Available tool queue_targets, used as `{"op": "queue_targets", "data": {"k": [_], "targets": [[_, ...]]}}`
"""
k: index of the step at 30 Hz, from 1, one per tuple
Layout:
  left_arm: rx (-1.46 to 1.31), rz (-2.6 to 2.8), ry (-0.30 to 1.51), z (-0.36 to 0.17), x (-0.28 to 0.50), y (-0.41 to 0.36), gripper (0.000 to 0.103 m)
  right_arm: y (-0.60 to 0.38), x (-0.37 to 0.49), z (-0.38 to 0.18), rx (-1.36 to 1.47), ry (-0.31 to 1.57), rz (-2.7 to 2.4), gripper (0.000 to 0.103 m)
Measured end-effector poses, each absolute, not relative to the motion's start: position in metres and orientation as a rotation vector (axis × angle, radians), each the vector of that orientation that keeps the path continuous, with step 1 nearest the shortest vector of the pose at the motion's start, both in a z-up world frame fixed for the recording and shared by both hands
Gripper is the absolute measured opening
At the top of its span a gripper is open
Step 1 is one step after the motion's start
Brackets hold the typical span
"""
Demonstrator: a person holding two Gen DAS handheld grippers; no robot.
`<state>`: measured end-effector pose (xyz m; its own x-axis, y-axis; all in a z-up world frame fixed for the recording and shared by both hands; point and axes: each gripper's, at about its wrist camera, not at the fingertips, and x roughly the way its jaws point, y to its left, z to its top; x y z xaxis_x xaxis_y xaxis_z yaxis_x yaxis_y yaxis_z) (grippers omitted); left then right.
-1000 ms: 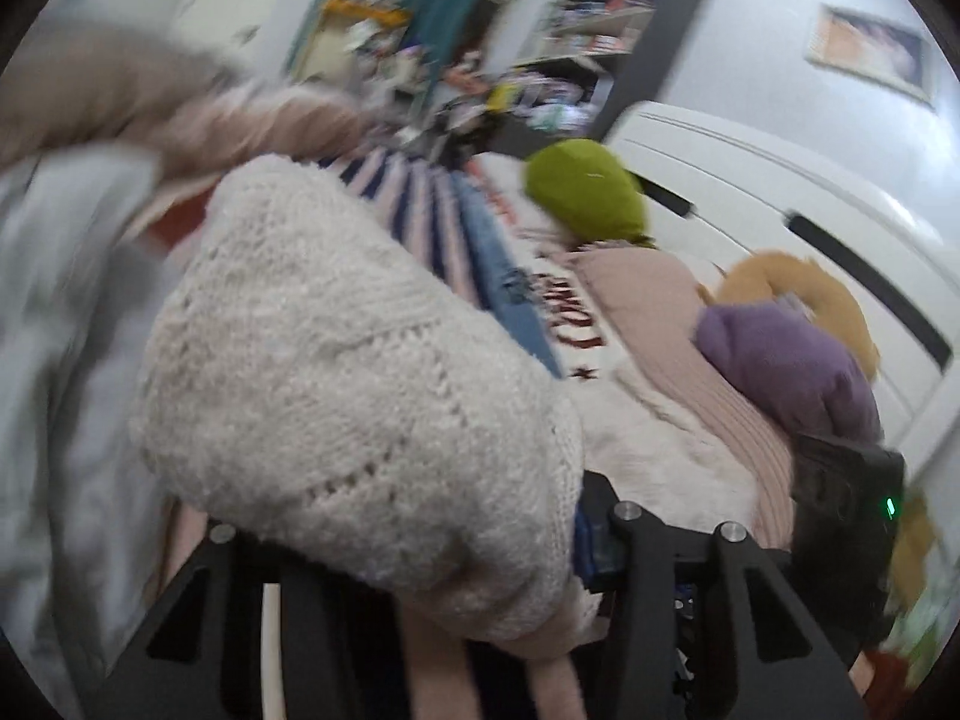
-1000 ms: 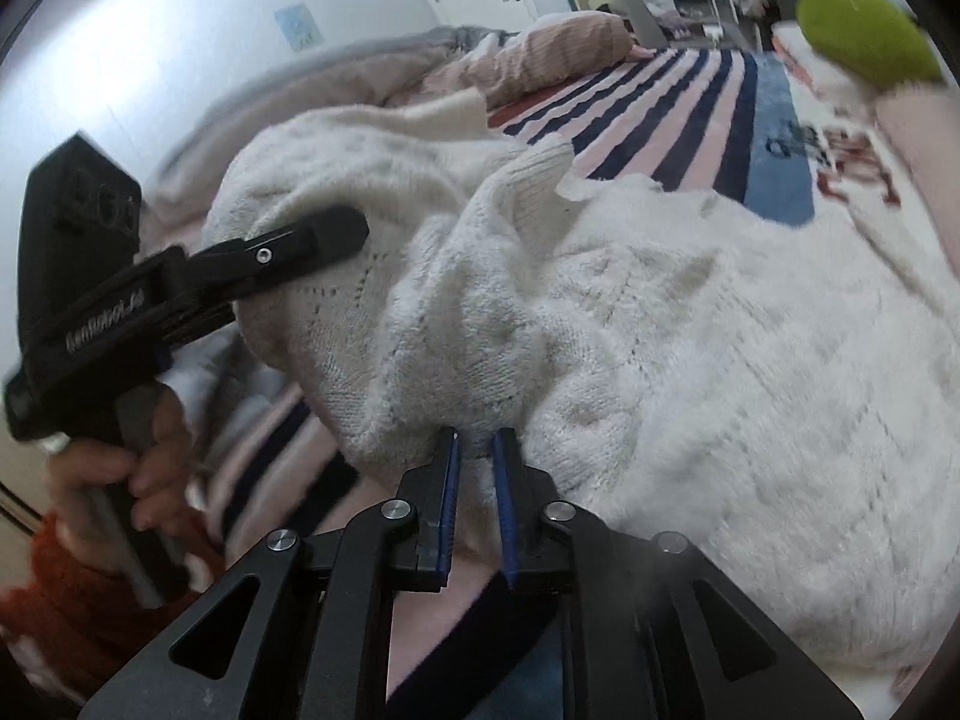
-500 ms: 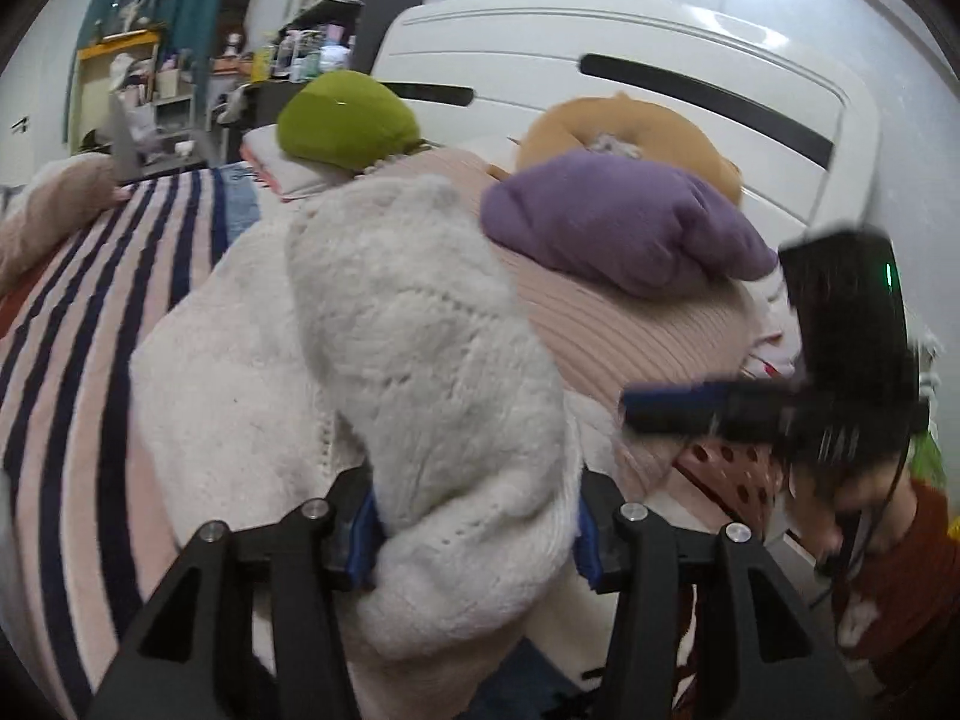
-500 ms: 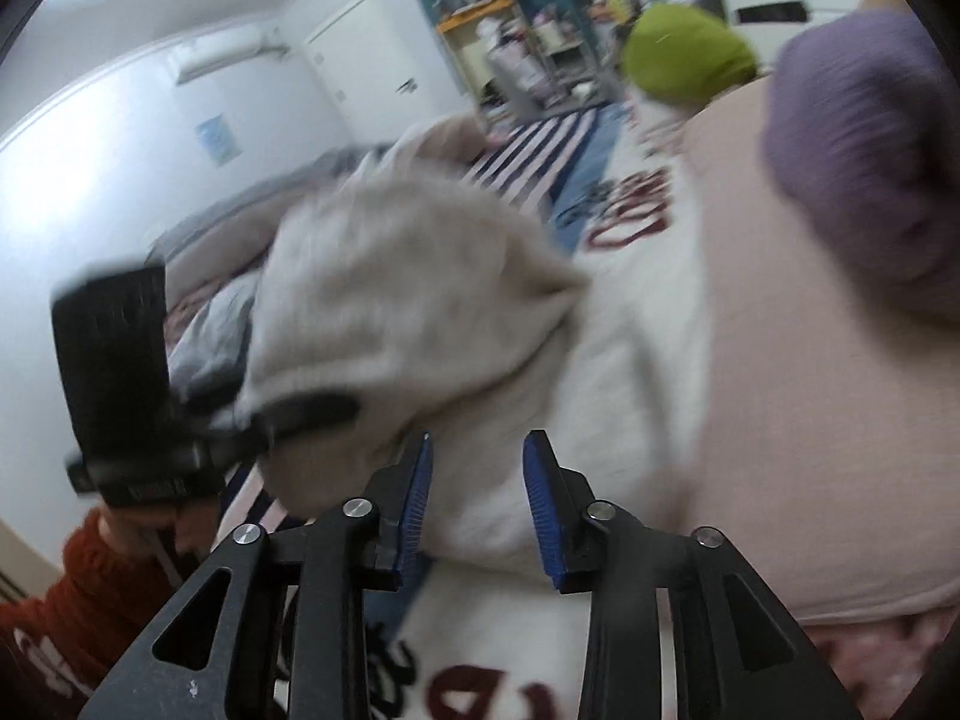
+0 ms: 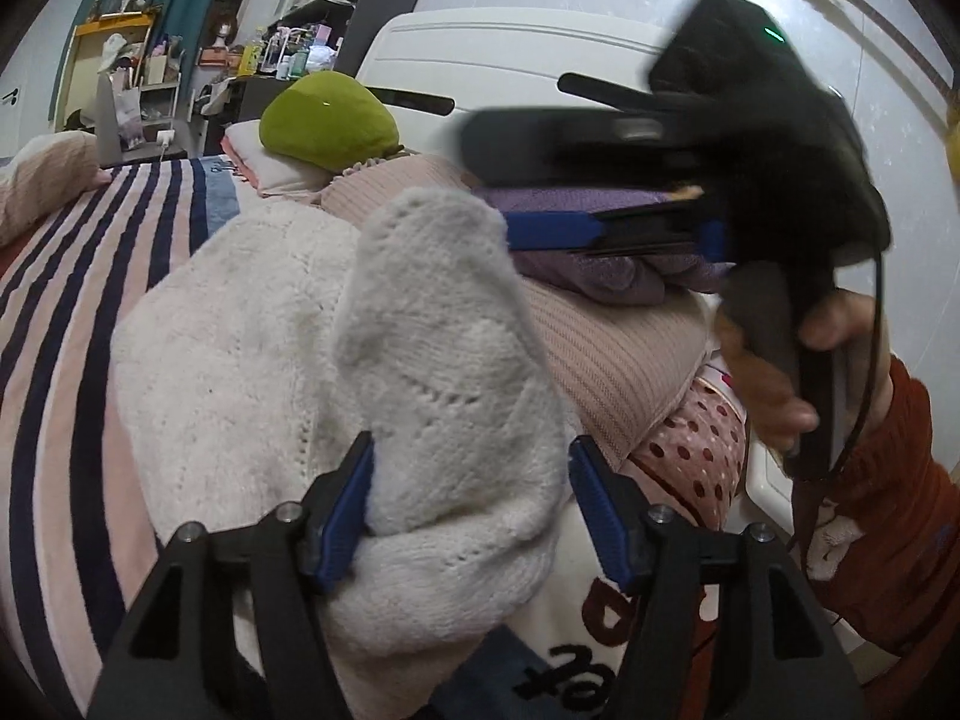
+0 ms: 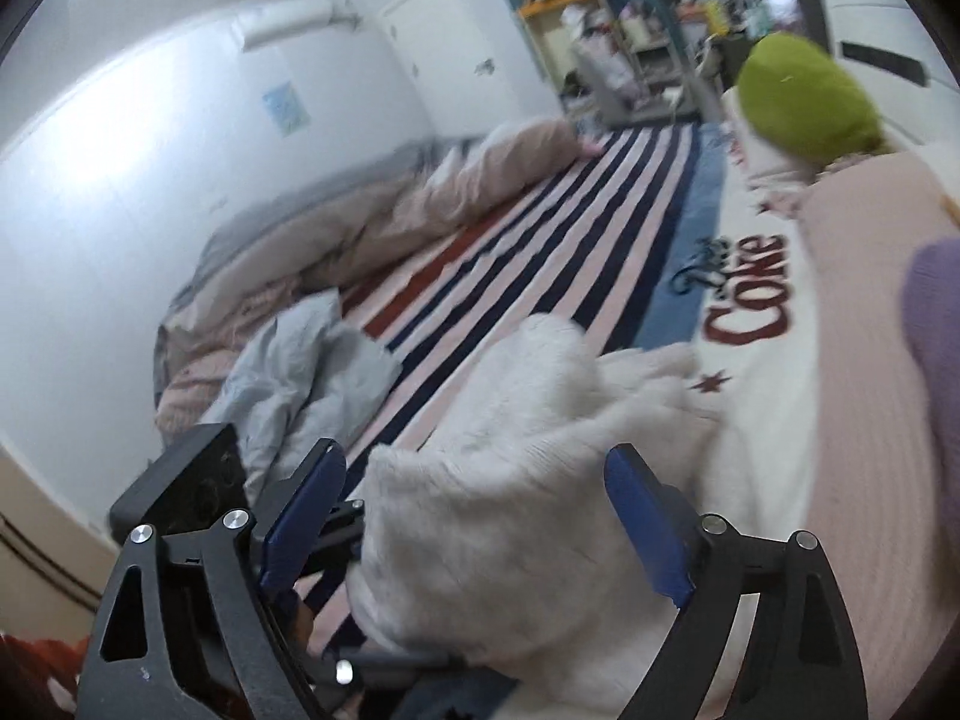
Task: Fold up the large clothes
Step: 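Grasp the folded cardigan with both tools and lift it off the blanket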
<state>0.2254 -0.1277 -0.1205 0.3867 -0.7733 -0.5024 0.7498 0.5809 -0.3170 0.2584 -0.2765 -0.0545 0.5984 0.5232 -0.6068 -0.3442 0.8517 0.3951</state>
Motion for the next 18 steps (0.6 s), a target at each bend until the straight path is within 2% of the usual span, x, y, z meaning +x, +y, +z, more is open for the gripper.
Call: {"op": "queue_targets", "data": {"k": [2,3,4,6,9,14,18], "targets": [[-0.023,-0.948,0.651,-0.12,0.221,-0.122,0.068,-0.265,0.268,-0.066,0.229,0.829,0.472,0.084],[-0.016,-0.933,0.65,-0.12,0.219,-0.118,0.072,-0.262,0.272,-0.076,0.233,0.863,0.446,0.075],[-0.012,-0.925,0.651,-0.119,0.216,-0.113,0.073,-0.264,0.272,-0.084,0.244,0.884,0.442,0.073],[-0.039,-0.947,0.652,-0.118,0.211,-0.095,0.074,-0.267,0.274,-0.098,0.27,0.903,0.435,0.072],[-0.155,-0.918,0.627,-0.113,0.213,-0.055,0.083,-0.277,0.273,-0.109,0.3,0.906,0.407,0.072],[-0.299,-0.741,0.703,-0.134,0.248,-0.011,0.083,-0.287,0.267,-0.106,0.26,0.896,0.345,0.072],[-0.369,-0.728,0.839,-0.166,0.278,-0.019,0.083,-0.285,0.253,-0.095,0.169,0.852,0.293,0.072]]}}
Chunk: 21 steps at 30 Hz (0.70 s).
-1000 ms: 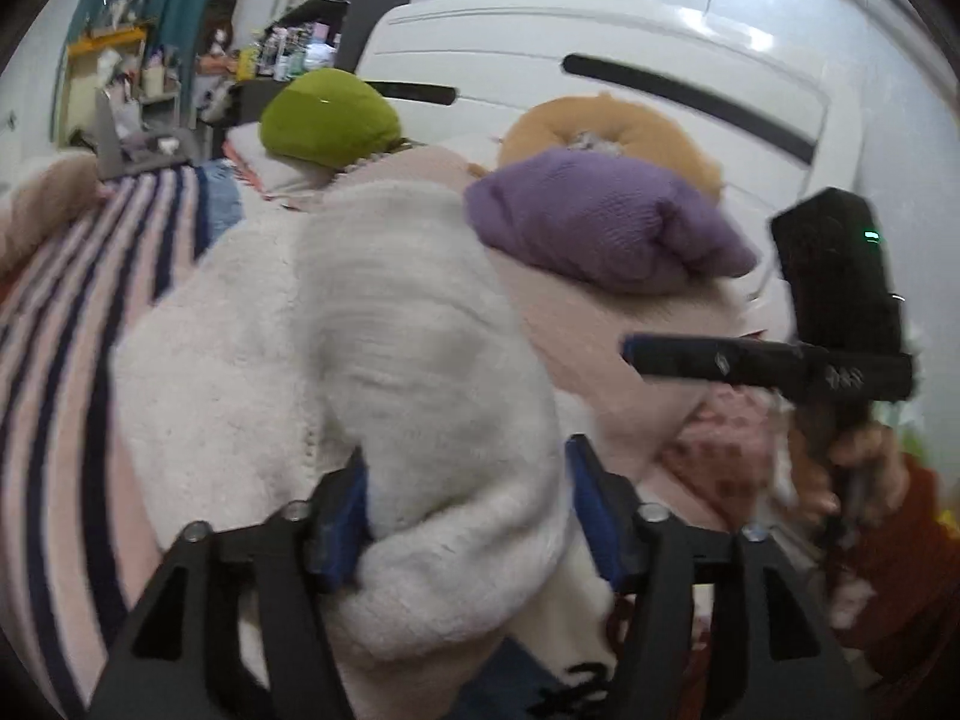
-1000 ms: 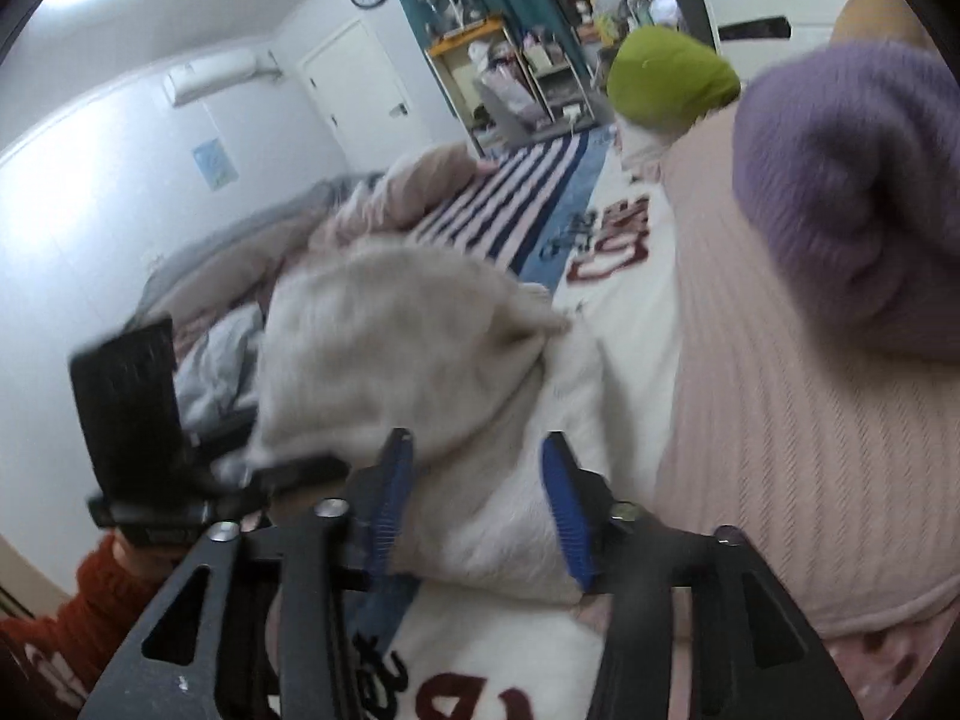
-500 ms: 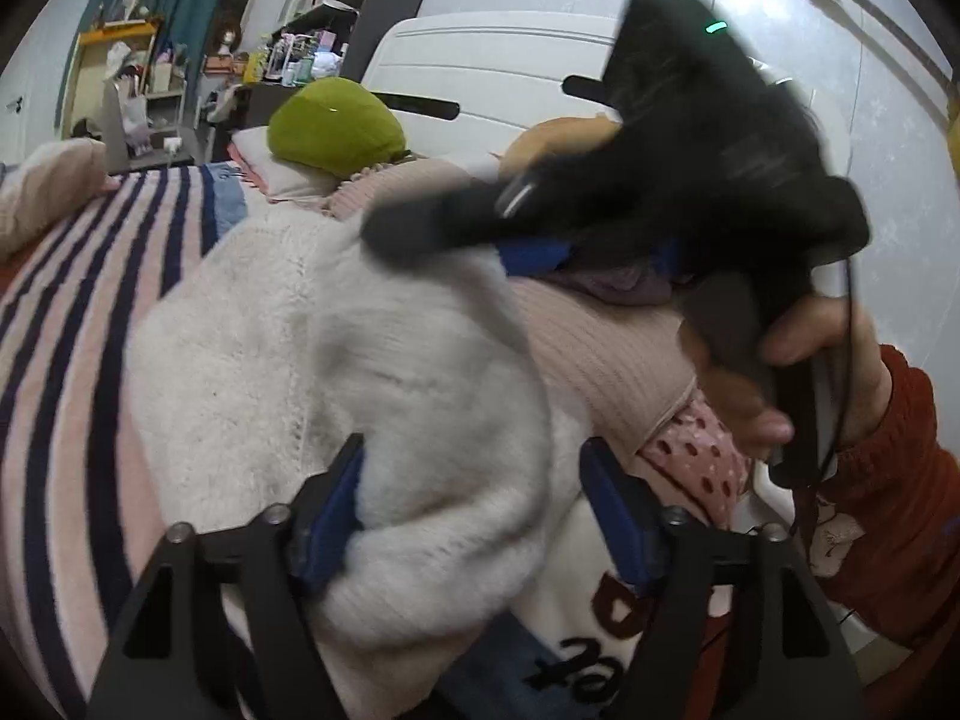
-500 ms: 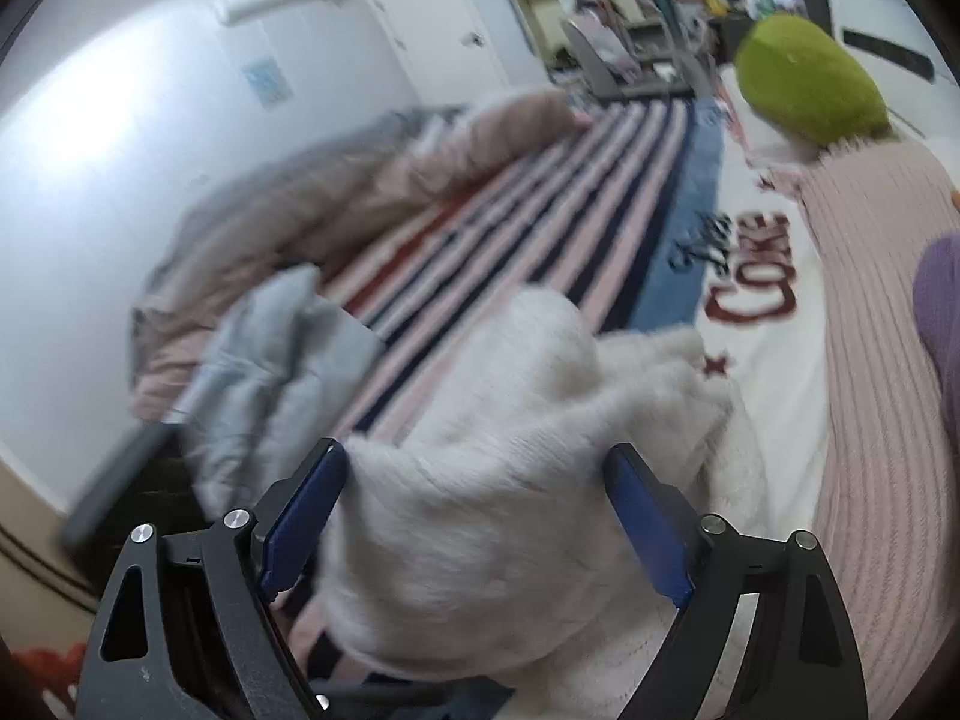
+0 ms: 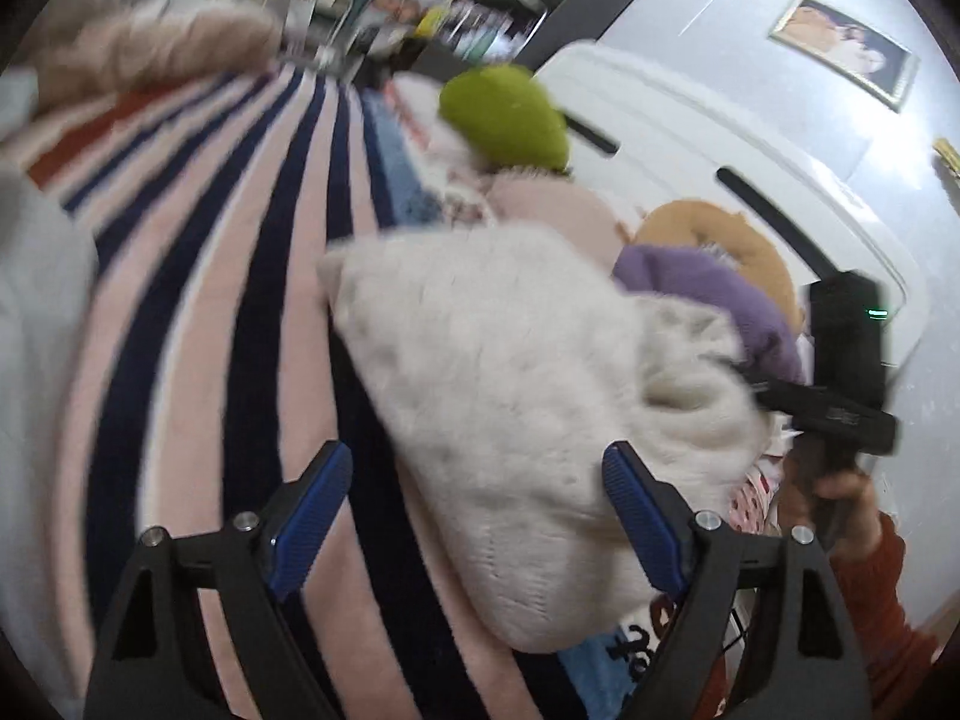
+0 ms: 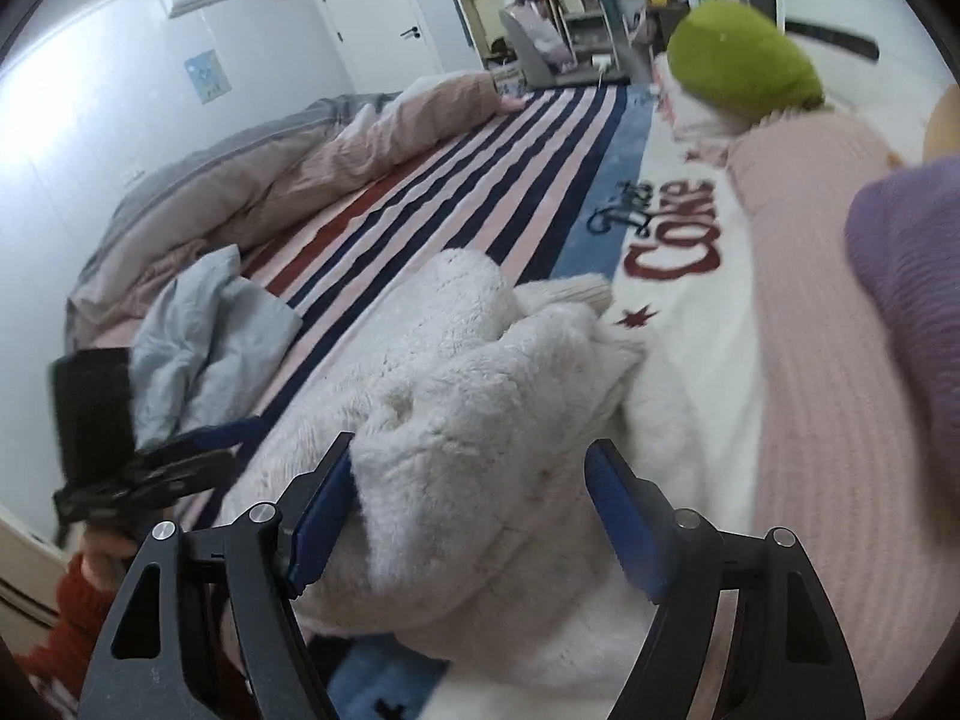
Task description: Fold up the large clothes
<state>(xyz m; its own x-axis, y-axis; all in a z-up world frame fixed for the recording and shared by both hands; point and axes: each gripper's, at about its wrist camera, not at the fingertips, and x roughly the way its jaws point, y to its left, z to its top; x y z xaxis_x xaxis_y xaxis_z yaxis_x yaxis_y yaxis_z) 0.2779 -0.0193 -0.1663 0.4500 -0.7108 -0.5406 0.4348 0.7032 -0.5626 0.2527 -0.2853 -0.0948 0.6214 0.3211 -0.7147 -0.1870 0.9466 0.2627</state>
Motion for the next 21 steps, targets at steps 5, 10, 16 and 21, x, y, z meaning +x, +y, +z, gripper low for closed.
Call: {"op": "queue_targets", "data": {"k": [5,10,16,21], "targets": [[-0.418,-0.774,0.843,-0.175,0.286,-0.039,0.083,-0.279,0.235,-0.07,0.068,0.753,0.249,0.073],[-0.421,-0.798,0.84,-0.175,0.283,-0.051,0.081,-0.262,0.229,-0.039,0.077,0.671,0.322,0.073],[-0.43,-0.795,0.844,-0.173,0.284,-0.048,0.081,-0.241,0.273,-0.066,0.015,0.849,0.278,0.065],[-0.415,-0.81,0.834,-0.167,0.283,-0.061,0.081,-0.249,0.259,-0.075,0.004,0.872,0.306,0.019]]}}
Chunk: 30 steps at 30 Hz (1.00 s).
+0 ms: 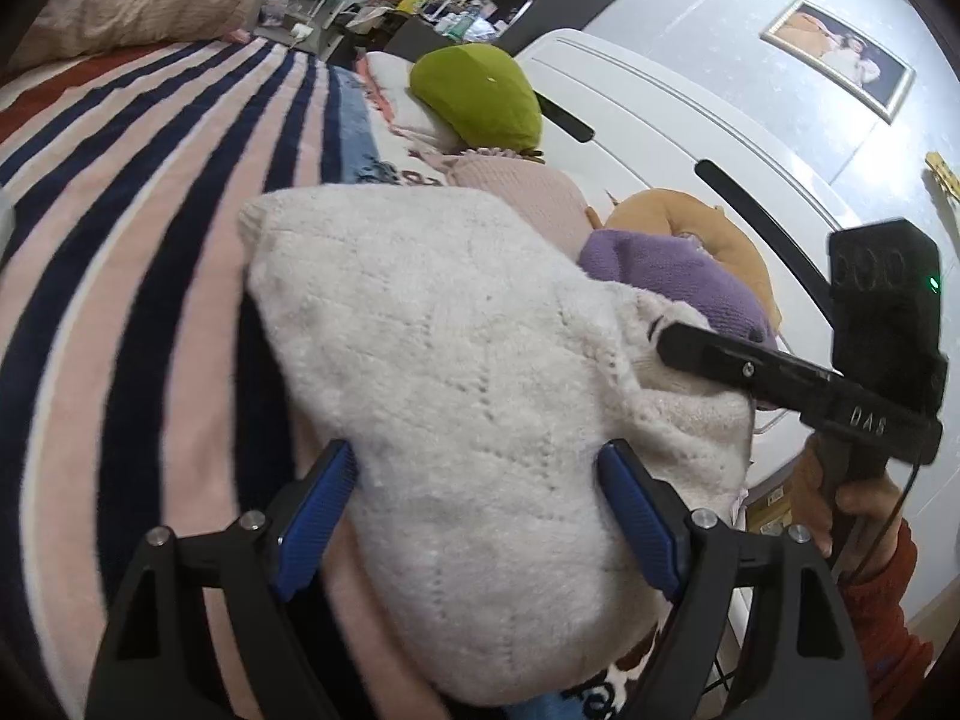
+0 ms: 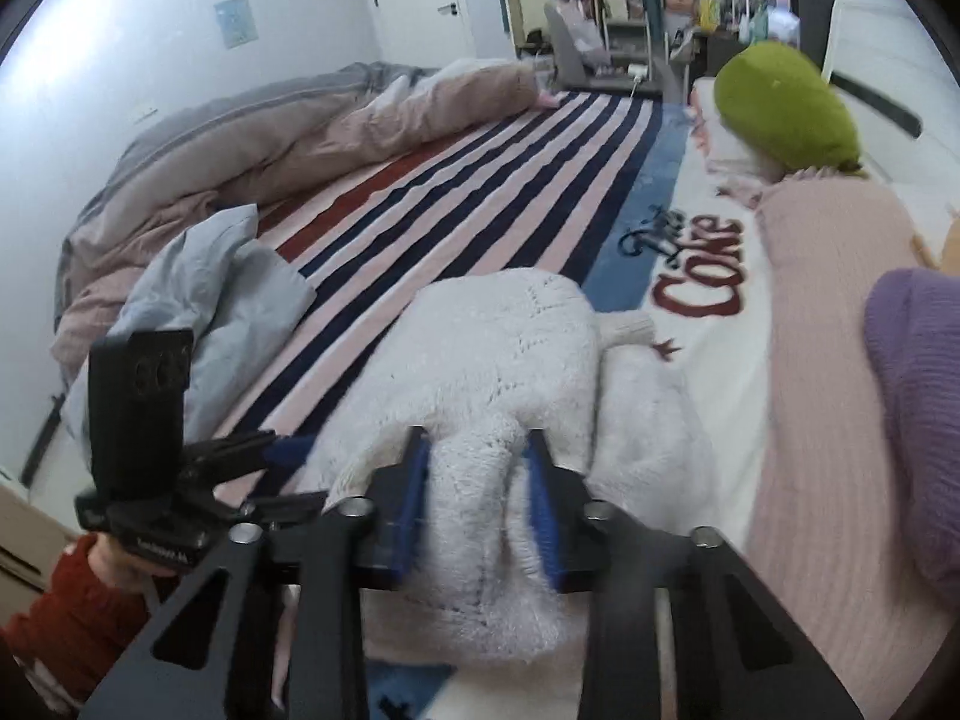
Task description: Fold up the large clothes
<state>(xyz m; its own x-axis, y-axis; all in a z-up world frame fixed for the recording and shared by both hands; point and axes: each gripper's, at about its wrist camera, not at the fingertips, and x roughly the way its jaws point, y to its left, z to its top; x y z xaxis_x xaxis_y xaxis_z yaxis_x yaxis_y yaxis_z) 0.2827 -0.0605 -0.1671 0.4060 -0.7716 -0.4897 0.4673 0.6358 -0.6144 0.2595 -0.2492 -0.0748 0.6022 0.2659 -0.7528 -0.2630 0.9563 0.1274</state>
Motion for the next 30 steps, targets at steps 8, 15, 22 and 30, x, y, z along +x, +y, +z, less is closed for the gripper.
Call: {"op": "queue_targets", "data": {"k": [8,15,22,30], "targets": [[-0.261,-0.915,0.762,-0.125,0.27,-0.12,0.08,-0.329,0.198,-0.082,0.092,0.872,0.147,0.015],[-0.099,-0.925,0.751,-0.117,0.251,-0.137,0.09,-0.372,0.179,-0.136,0.276,0.928,0.128,0.015],[-0.191,-0.831,0.873,-0.136,0.265,-0.091,0.1,-0.371,0.174,-0.145,0.302,0.899,0.125,0.021],[-0.451,-0.915,1.017,-0.177,0.288,-0.11,0.102,-0.357,0.165,-0.143,0.209,0.868,0.098,0.022]]}}
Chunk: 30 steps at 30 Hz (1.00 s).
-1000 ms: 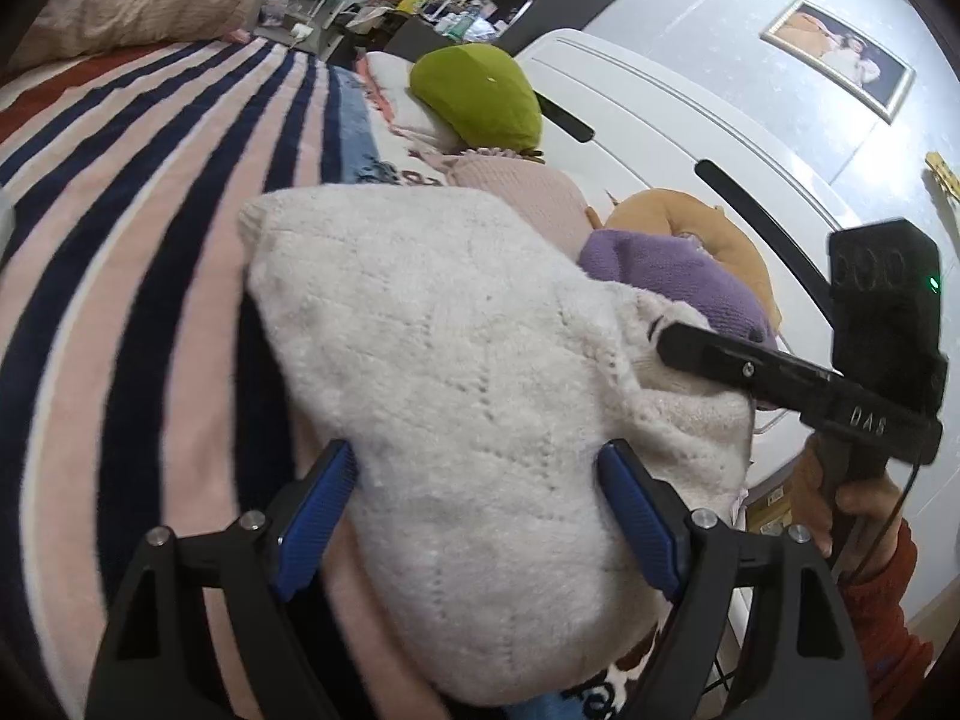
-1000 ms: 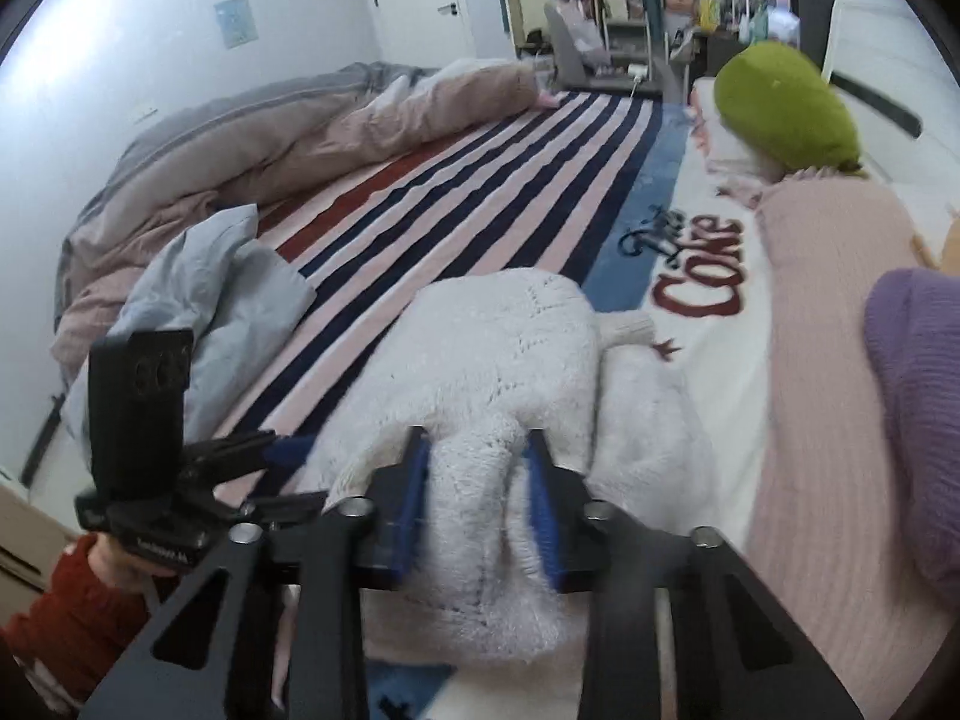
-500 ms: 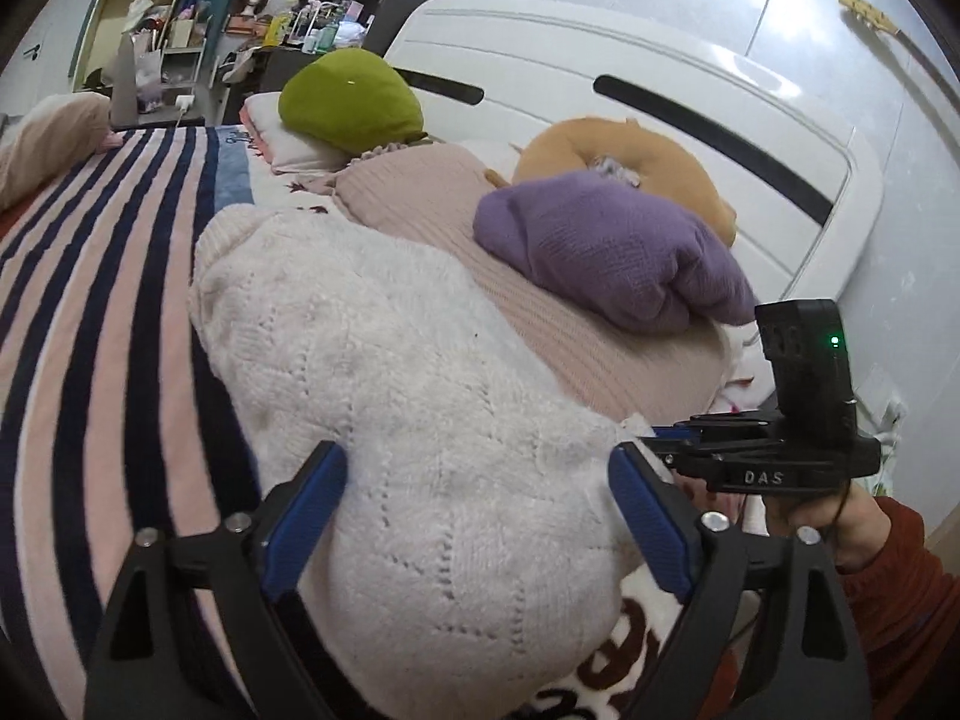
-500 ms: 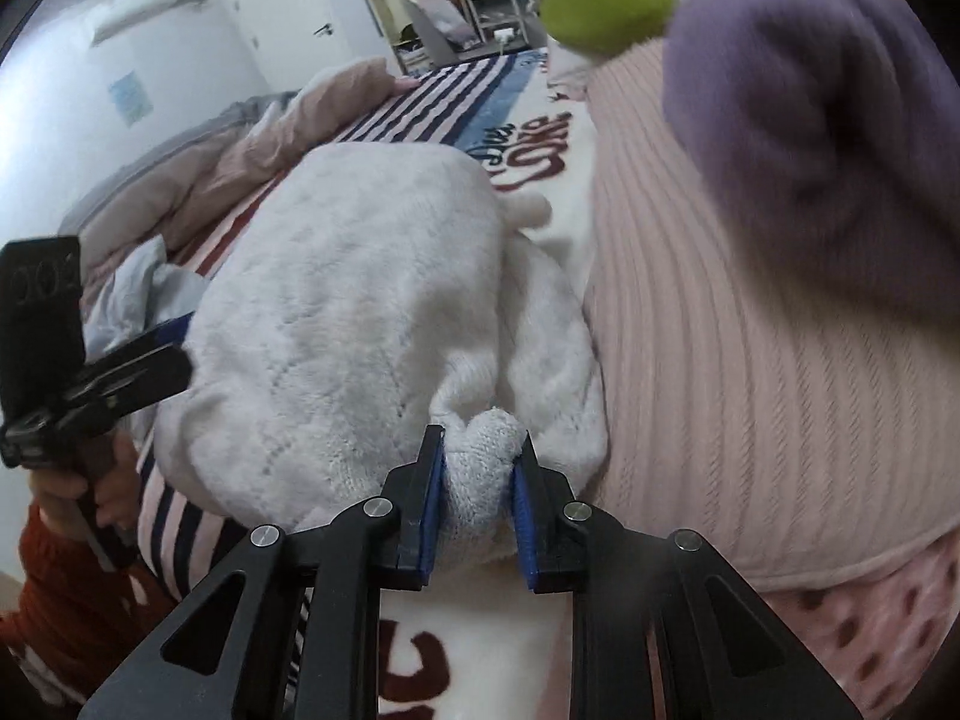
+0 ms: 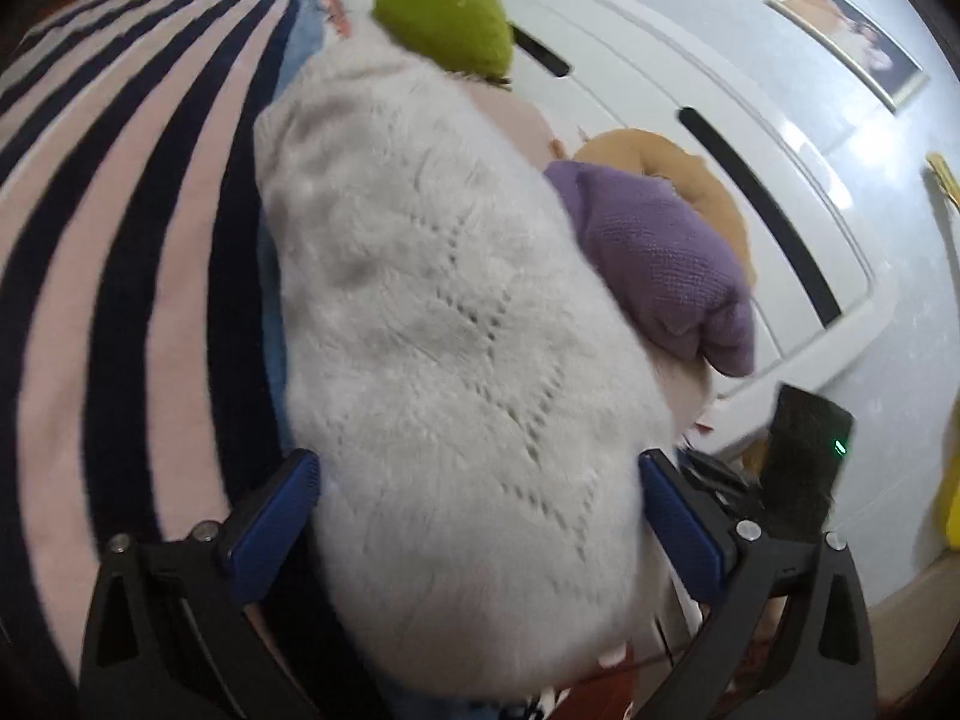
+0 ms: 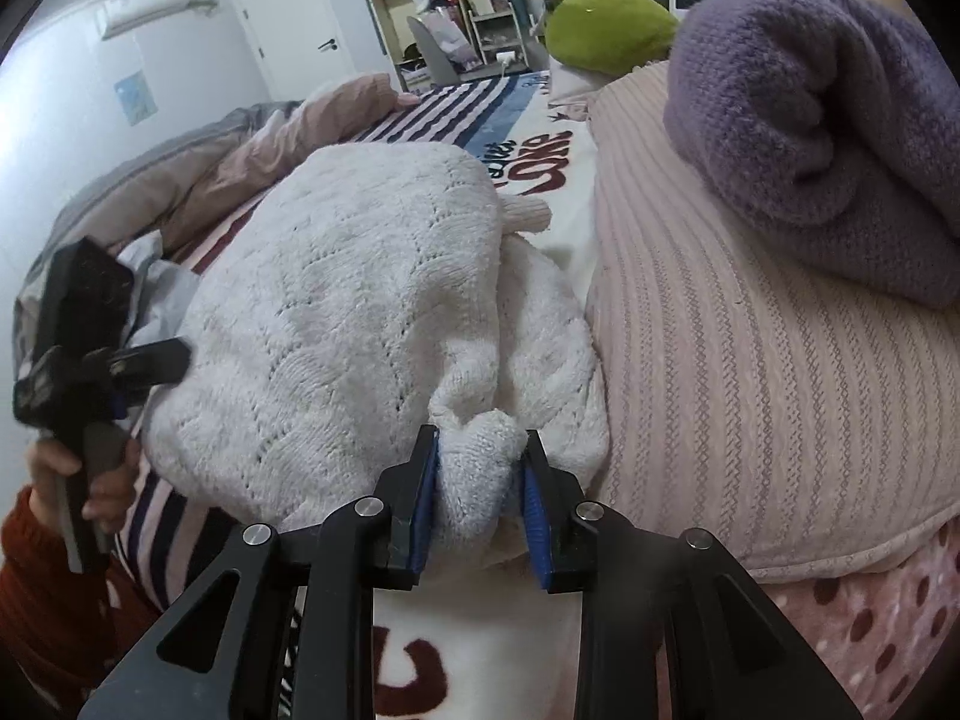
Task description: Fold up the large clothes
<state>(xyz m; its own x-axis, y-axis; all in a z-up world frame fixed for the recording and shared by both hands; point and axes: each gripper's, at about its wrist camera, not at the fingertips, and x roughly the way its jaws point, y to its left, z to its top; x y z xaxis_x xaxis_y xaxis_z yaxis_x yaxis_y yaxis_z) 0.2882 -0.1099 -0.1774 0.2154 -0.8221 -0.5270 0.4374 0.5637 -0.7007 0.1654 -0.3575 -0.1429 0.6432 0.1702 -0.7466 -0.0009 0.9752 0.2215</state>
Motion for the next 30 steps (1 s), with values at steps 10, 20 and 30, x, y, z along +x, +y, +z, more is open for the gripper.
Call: {"op": "queue_targets", "data": {"k": [10,20,30], "targets": [[-0.406,-0.871,0.992,-0.168,0.277,-0.102,0.063,-0.36,0.167,-0.148,0.316,0.866,0.13,0.022],[-0.393,-0.904,0.921,-0.141,0.236,-0.052,0.052,-0.326,0.151,-0.143,0.364,0.86,0.269,0.022],[-0.424,-0.731,0.947,-0.137,0.25,-0.005,0.093,-0.298,0.158,-0.154,0.404,0.849,0.337,0.047]]}}
